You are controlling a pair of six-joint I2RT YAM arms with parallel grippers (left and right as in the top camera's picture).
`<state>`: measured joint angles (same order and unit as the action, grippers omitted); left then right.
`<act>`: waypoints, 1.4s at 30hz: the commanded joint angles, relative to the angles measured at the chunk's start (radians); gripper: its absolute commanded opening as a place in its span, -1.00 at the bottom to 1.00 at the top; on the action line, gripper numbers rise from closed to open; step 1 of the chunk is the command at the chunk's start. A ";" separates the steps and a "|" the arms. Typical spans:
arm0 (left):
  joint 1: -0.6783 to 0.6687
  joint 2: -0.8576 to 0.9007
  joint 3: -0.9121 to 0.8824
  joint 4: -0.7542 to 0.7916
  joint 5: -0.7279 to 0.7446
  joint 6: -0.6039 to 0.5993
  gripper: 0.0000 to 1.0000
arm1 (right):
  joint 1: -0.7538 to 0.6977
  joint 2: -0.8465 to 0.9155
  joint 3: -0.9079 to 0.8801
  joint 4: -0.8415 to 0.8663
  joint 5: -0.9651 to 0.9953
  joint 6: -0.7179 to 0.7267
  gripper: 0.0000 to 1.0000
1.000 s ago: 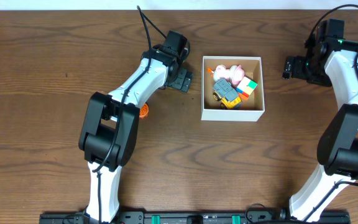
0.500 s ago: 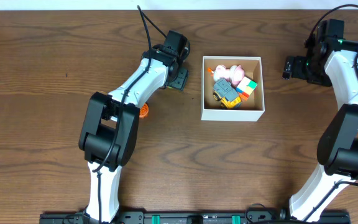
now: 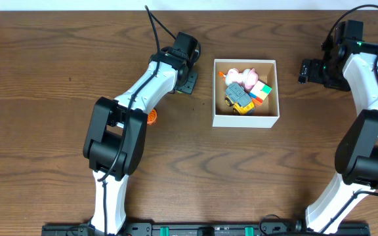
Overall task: Pack container
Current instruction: 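Carry the green ball with the left gripper over the box and release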
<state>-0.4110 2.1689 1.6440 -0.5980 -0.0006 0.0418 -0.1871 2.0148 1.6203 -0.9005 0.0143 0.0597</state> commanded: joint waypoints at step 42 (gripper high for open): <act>-0.340 -0.225 0.021 0.145 0.221 -0.012 0.11 | -0.009 0.000 -0.005 0.000 -0.003 -0.009 0.98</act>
<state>-0.7528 1.9266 1.6562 -0.4652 0.2108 0.0299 -0.1871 2.0151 1.6203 -0.9005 0.0143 0.0597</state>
